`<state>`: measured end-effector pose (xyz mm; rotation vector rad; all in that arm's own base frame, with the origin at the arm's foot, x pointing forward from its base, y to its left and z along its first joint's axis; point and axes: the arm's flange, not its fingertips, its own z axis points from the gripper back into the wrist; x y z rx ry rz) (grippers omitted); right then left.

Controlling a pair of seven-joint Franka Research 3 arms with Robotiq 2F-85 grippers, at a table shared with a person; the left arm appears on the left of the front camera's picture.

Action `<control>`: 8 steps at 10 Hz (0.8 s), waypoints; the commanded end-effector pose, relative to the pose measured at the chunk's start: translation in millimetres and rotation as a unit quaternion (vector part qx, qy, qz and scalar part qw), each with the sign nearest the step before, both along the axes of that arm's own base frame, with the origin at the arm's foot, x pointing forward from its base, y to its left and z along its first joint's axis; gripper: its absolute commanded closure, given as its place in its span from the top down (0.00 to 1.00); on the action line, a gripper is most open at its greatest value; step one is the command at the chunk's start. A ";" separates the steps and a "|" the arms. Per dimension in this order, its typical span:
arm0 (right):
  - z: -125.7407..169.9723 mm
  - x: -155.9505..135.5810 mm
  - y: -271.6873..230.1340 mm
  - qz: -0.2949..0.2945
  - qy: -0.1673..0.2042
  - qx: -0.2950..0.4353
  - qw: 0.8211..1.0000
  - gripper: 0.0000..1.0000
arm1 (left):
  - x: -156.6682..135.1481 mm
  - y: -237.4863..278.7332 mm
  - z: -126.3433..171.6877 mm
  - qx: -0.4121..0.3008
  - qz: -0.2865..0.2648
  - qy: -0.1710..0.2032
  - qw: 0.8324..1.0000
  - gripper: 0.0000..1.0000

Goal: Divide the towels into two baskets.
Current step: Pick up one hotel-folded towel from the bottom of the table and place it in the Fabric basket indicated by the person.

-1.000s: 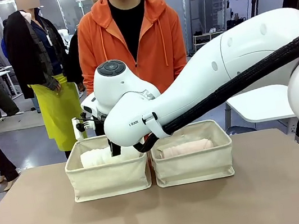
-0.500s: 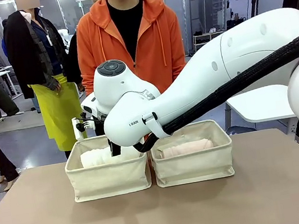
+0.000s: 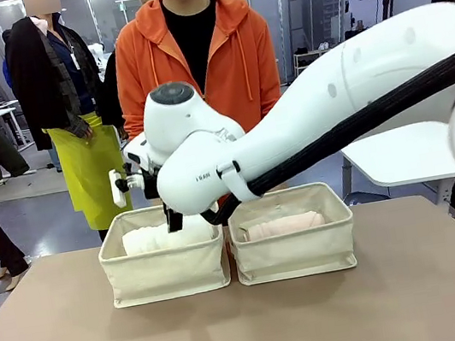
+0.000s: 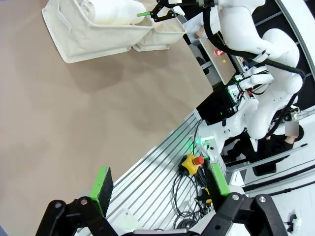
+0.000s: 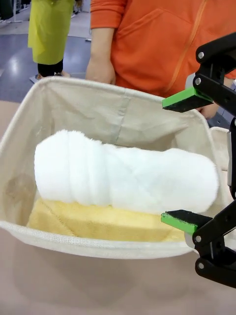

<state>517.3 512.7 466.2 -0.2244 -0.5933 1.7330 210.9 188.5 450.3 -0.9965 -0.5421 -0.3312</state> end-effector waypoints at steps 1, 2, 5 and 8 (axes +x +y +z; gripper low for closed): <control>33.2 -43.4 -50.7 -0.043 0.030 0.032 0.998 1.00 | -1.8 0.2 4.7 -0.012 0.000 -0.007 1.000 0.96; 35.5 -50.9 -84.1 -0.082 0.065 0.059 0.993 1.00 | -1.8 0.2 4.7 -0.012 0.000 -0.007 1.000 0.96; 40.0 -86.7 -186.4 -0.149 0.202 0.146 0.957 1.00 | -1.8 0.2 4.7 -0.012 0.000 -0.007 1.000 0.96; 51.0 -104.4 -275.4 -0.197 0.275 0.282 0.898 1.00 | -1.8 0.2 4.7 -0.012 0.000 -0.007 1.000 0.96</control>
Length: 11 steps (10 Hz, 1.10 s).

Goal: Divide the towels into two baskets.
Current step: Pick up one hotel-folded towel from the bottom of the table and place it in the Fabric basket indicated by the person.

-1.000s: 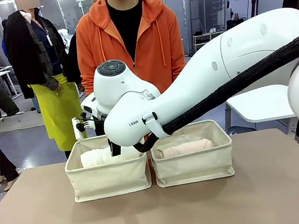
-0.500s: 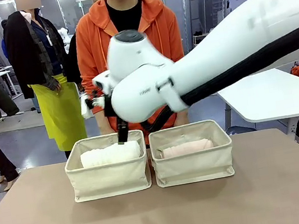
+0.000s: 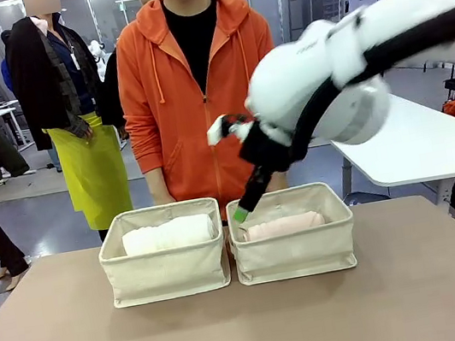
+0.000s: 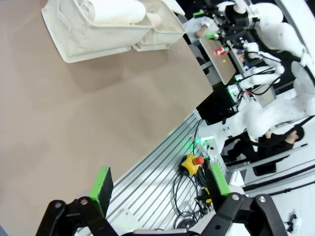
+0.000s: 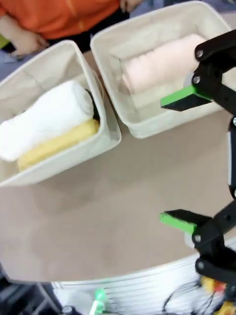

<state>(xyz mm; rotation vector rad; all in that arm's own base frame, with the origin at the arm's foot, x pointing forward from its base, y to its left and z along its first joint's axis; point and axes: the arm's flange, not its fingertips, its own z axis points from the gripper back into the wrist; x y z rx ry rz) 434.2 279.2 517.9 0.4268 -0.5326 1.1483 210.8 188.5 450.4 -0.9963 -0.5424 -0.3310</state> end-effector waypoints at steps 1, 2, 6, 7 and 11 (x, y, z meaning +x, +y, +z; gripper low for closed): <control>2.4 -25.0 -66.6 -0.037 0.067 0.083 0.994 1.00 | -1.7 0.2 4.6 -0.012 0.000 -0.007 1.000 0.96; 6.9 -22.7 -99.7 -0.053 0.117 0.139 0.982 1.00 | -1.7 0.2 4.6 -0.012 0.000 -0.007 1.000 0.96; 8.1 -48.8 -233.2 -0.195 0.196 0.249 0.928 1.00 | -1.7 0.2 4.6 -0.012 0.000 -0.007 1.000 0.96; 4.0 -64.4 -263.9 -0.246 0.201 0.275 0.907 1.00 | -1.7 0.2 4.6 -0.012 0.000 -0.007 1.000 0.96; -48.5 -160.4 -346.7 -0.399 0.219 0.364 0.812 1.00 | -1.7 0.2 4.6 -0.012 0.000 -0.007 1.000 0.96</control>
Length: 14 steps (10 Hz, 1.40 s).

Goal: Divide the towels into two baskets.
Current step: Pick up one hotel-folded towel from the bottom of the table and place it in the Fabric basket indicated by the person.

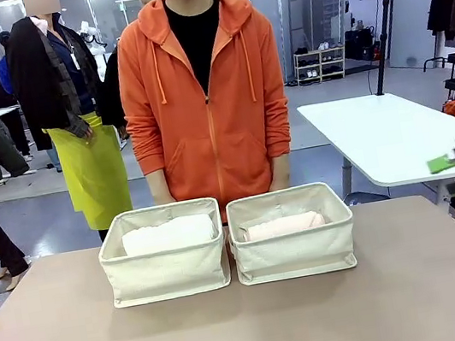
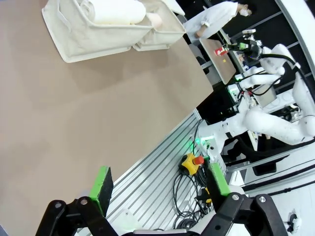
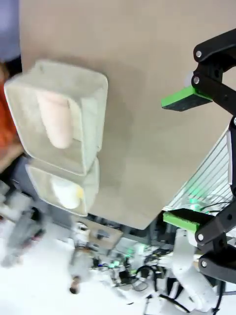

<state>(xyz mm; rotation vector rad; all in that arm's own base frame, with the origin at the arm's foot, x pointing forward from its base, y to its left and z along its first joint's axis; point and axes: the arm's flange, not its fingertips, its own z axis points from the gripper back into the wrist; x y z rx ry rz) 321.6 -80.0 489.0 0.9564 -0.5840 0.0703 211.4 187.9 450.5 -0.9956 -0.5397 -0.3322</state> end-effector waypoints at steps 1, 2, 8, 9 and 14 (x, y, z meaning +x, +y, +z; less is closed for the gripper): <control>-38.5 -77.0 2.7 -0.086 0.010 0.052 0.995 1.00 | -2.3 0.9 4.5 -0.013 0.000 -0.008 1.000 0.96; -56.3 -107.6 -4.7 -0.127 0.020 0.073 0.989 1.00 | -2.3 0.9 4.5 -0.013 0.000 -0.008 1.000 0.96; -6.1 -64.1 -127.7 -0.216 0.055 0.091 0.971 1.00 | -2.3 0.9 4.5 -0.013 0.000 -0.008 1.000 0.96; -6.1 -64.1 -127.7 -0.216 0.055 0.091 0.971 1.00 | -2.3 0.9 4.5 -0.013 0.000 -0.008 1.000 0.96; -6.1 -64.1 -127.7 -0.216 0.055 0.091 0.971 1.00 | -2.3 0.9 4.5 -0.013 0.000 -0.008 1.000 0.96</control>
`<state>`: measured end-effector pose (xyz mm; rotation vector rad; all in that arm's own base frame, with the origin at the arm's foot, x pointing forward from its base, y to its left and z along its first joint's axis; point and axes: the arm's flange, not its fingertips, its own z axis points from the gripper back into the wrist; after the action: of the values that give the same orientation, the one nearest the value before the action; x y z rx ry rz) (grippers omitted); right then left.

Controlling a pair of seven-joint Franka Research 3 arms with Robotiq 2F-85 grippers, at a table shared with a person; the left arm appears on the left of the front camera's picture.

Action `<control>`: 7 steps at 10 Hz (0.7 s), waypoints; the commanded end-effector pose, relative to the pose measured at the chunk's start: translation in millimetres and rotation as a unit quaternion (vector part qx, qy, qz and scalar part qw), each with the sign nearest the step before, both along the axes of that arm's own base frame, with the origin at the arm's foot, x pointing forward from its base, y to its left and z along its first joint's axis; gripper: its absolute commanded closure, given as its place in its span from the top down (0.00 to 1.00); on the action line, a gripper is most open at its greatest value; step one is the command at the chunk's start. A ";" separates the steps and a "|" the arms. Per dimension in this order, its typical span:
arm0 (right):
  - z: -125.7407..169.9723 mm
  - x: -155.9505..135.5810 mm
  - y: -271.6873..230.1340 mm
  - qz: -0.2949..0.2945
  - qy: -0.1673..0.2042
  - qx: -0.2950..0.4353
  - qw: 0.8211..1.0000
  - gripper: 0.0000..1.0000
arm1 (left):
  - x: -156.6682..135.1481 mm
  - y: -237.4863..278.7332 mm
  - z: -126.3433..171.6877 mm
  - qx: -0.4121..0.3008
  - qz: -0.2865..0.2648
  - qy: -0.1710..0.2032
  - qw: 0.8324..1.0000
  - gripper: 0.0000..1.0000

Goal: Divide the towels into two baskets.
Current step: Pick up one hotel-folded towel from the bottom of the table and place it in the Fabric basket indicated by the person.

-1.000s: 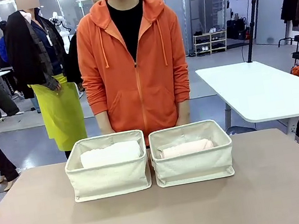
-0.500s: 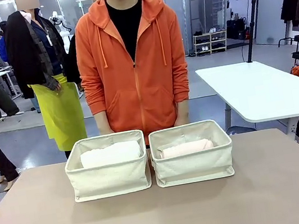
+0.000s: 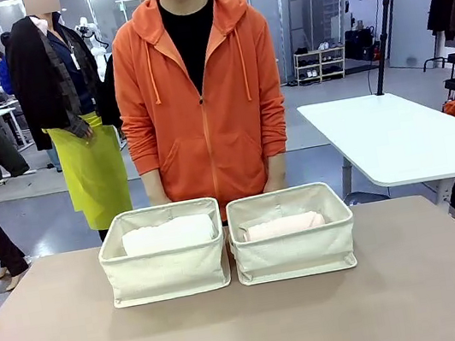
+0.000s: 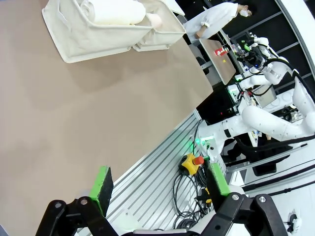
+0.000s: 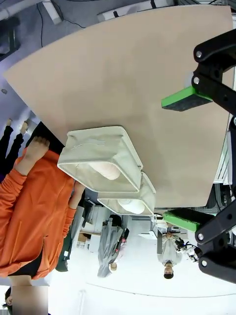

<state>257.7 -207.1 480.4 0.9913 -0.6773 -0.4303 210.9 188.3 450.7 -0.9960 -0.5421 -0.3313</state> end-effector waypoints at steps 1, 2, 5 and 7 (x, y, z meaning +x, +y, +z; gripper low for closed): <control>2.5 -0.2 -0.6 -0.005 -0.005 -0.005 1.000 1.00 | -1.8 0.5 4.3 -0.012 0.000 -0.007 1.000 0.96; 2.5 -0.2 -0.6 -0.005 -0.005 -0.005 1.000 1.00 | -1.8 0.5 4.3 -0.012 0.000 -0.007 1.000 0.96; 2.5 -0.2 -0.6 -0.005 -0.005 -0.005 1.000 1.00 | -1.8 0.5 4.3 -0.012 0.000 -0.007 1.000 0.96; 2.5 -0.2 -0.6 -0.005 -0.005 -0.005 1.000 1.00 | -1.8 0.5 4.3 -0.012 0.000 -0.007 1.000 0.96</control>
<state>257.4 -207.8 480.4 0.9909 -0.6791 -0.4324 210.9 188.3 450.7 -0.9960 -0.5421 -0.3313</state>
